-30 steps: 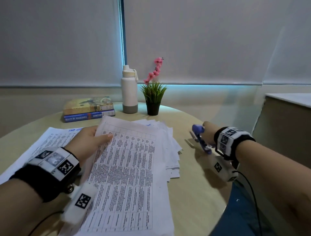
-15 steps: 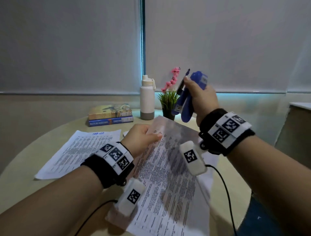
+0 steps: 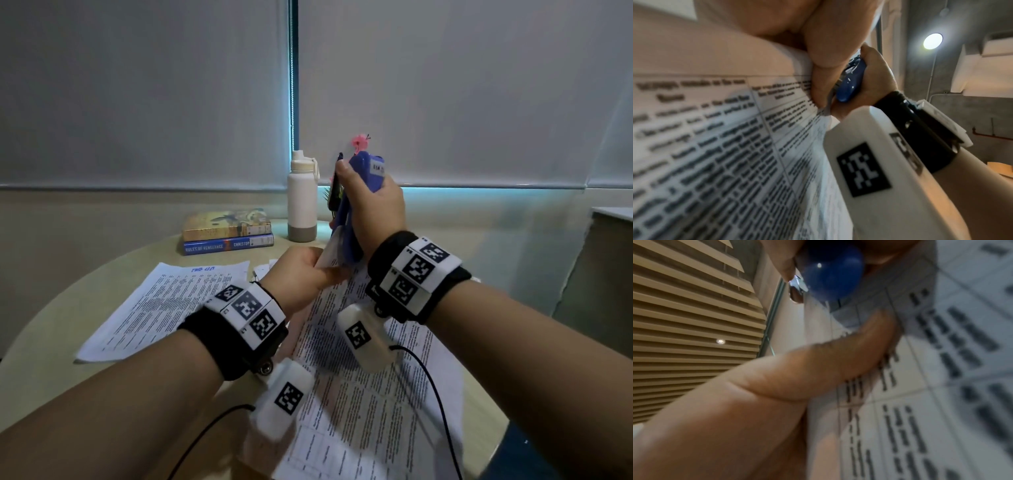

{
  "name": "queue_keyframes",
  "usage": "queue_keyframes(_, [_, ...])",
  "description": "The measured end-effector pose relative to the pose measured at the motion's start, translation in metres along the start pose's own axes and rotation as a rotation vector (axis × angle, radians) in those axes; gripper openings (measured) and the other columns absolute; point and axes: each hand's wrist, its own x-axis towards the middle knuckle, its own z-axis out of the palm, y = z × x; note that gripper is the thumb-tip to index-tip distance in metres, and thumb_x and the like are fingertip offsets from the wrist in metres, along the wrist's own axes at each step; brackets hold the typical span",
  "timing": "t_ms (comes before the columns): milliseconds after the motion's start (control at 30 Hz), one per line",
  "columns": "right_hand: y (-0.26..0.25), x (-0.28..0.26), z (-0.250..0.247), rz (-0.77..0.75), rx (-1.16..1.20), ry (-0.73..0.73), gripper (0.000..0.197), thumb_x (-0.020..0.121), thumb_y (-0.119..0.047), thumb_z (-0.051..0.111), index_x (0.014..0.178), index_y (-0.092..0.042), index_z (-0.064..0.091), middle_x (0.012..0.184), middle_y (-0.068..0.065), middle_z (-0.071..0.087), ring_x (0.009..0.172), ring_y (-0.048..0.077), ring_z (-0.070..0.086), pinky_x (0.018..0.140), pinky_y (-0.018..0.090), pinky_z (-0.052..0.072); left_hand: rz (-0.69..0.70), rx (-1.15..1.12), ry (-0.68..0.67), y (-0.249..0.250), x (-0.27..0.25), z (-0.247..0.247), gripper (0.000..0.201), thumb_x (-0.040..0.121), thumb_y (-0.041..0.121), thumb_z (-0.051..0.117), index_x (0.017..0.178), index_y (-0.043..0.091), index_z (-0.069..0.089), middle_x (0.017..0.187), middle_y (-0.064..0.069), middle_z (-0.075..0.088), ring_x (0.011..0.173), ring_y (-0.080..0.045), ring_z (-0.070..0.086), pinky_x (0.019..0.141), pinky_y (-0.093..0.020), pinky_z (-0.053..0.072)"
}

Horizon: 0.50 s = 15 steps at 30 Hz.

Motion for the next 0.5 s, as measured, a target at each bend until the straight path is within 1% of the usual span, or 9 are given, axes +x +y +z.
queue_keyframes(100, [-0.003, -0.001, 0.003, -0.025, 0.026, 0.006, 0.027, 0.082, -0.036, 0.067, 0.07, -0.018, 0.05, 0.06, 0.009, 0.051, 0.048, 0.022, 0.053, 0.047, 0.03, 0.048, 0.029, 0.009, 0.008, 0.002, -0.002, 0.0, 0.007, 0.084, 0.012, 0.069, 0.079, 0.007, 0.069, 0.079, -0.009, 0.068, 0.074, -0.02, 0.061, 0.072, -0.032, 0.045])
queue_keyframes(133, [-0.004, -0.002, 0.003, -0.041, 0.028, 0.012, 0.028, 0.083, -0.035, 0.066, 0.07, -0.017, 0.049, 0.058, 0.006, 0.05, 0.044, 0.017, 0.052, 0.045, 0.027, 0.047, 0.043, 0.006, 0.002, 0.004, -0.003, 0.001, 0.006, 0.085, 0.009, 0.069, 0.081, 0.004, 0.069, 0.082, -0.013, 0.07, 0.077, -0.021, 0.062, 0.075, -0.034, 0.048])
queue_keyframes(200, [-0.007, -0.004, 0.002, -0.072, 0.041, 0.023, 0.028, 0.085, -0.031, 0.065, 0.068, -0.017, 0.047, 0.054, 0.0, 0.046, 0.036, 0.008, 0.048, 0.041, 0.021, 0.042, 0.079, 0.005, -0.006, 0.005, -0.005, 0.002, 0.011, 0.085, 0.004, 0.067, 0.089, -0.006, 0.068, 0.092, -0.027, 0.07, 0.082, -0.022, 0.061, 0.084, -0.043, 0.05])
queue_keyframes(233, [-0.009, -0.005, 0.001, -0.08, 0.053, 0.023, 0.029, 0.086, -0.029, 0.065, 0.067, -0.017, 0.046, 0.053, -0.001, 0.045, 0.034, 0.005, 0.046, 0.039, 0.019, 0.04, 0.097, 0.007, -0.008, 0.006, -0.005, 0.002, 0.014, 0.085, 0.003, 0.067, 0.093, -0.008, 0.068, 0.096, -0.03, 0.068, 0.083, -0.023, 0.061, 0.086, -0.045, 0.05])
queue_keyframes(267, [-0.01, -0.005, 0.001, -0.086, 0.06, 0.025, 0.029, 0.086, -0.028, 0.064, 0.067, -0.016, 0.046, 0.051, -0.003, 0.043, 0.033, 0.004, 0.044, 0.038, 0.017, 0.039, 0.112, 0.006, -0.009, 0.006, -0.006, 0.003, 0.014, 0.085, 0.002, 0.066, 0.095, -0.008, 0.068, 0.098, -0.029, 0.068, 0.084, -0.023, 0.061, 0.086, -0.044, 0.05])
queue_keyframes(333, [-0.011, -0.003, -0.001, -0.094, 0.057, 0.039, 0.03, 0.086, -0.029, 0.065, 0.067, -0.016, 0.046, 0.048, -0.004, 0.043, 0.035, 0.007, 0.044, 0.038, 0.017, 0.04, 0.13, 0.015, -0.037, 0.006, -0.008, 0.003, 0.012, 0.086, 0.002, 0.066, 0.097, -0.003, 0.068, 0.097, -0.023, 0.07, 0.084, -0.022, 0.064, 0.081, -0.037, 0.051])
queue_keyframes(400, [-0.014, 0.0, -0.004, -0.088, 0.039, 0.06, 0.03, 0.085, -0.034, 0.065, 0.067, -0.016, 0.048, 0.051, -0.001, 0.048, 0.038, 0.012, 0.048, 0.041, 0.021, 0.043, 0.113, 0.089, -0.074, 0.001, -0.011, 0.001, 0.009, 0.085, 0.006, 0.068, 0.093, 0.002, 0.068, 0.089, -0.016, 0.071, 0.076, -0.019, 0.065, 0.074, -0.031, 0.053])
queue_keyframes(433, [-0.015, 0.002, -0.006, -0.072, 0.032, 0.065, 0.03, 0.084, -0.036, 0.065, 0.07, -0.015, 0.05, 0.054, 0.002, 0.051, 0.039, 0.013, 0.05, 0.042, 0.022, 0.045, 0.095, 0.128, -0.082, -0.003, -0.012, -0.001, 0.009, 0.084, 0.009, 0.069, 0.09, 0.002, 0.068, 0.083, -0.013, 0.07, 0.072, -0.018, 0.064, 0.07, -0.03, 0.052])
queue_keyframes(500, [-0.019, 0.008, -0.013, 0.004, 0.027, 0.047, 0.032, 0.083, -0.041, 0.065, 0.076, -0.012, 0.055, 0.065, 0.006, 0.057, 0.046, 0.014, 0.056, 0.046, 0.024, 0.048, 0.063, 0.138, -0.083, -0.011, -0.014, -0.006, 0.016, 0.085, 0.015, 0.07, 0.085, -0.001, 0.069, 0.076, -0.014, 0.069, 0.066, -0.018, 0.06, 0.066, -0.033, 0.048])
